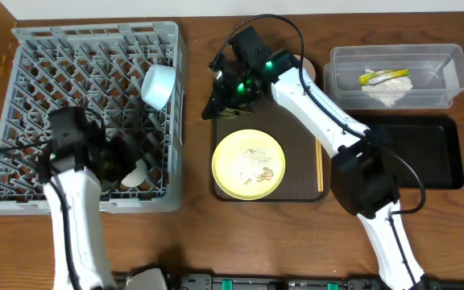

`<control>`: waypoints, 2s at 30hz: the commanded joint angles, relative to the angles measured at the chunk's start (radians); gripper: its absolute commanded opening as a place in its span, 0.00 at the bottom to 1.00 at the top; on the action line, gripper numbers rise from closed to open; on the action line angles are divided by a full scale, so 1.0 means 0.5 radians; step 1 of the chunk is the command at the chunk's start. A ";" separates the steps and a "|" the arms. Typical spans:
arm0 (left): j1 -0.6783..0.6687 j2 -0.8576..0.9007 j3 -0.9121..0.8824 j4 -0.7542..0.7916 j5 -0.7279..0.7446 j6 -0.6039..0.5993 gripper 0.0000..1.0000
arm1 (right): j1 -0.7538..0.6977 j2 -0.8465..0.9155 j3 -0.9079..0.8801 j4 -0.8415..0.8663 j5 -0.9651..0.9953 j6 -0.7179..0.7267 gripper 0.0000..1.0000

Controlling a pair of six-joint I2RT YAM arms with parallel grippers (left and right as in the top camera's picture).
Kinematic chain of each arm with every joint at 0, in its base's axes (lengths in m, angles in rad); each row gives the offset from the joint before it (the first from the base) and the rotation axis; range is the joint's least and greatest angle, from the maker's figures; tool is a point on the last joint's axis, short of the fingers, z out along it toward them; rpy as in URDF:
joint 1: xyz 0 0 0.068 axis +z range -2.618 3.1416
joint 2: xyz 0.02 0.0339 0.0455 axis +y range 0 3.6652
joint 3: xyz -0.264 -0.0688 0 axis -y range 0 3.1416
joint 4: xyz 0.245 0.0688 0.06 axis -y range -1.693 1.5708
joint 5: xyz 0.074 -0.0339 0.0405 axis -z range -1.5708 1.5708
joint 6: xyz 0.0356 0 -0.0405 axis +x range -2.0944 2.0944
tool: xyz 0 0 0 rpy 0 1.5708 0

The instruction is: Sort waste into correct bins and load items into the dishwasher

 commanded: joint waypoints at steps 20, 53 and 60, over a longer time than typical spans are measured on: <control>0.082 -0.839 0.095 -0.185 -0.873 -0.414 0.83 | -0.176 -0.289 0.002 -0.114 1.302 -0.153 0.99; 0.265 -0.833 0.095 -0.315 -1.342 -0.981 0.93 | -0.174 0.204 -0.005 0.022 2.069 -0.160 0.02; 0.265 -0.832 0.095 -0.369 -1.333 -0.978 0.93 | -0.145 0.153 -0.003 0.026 1.964 -0.161 0.01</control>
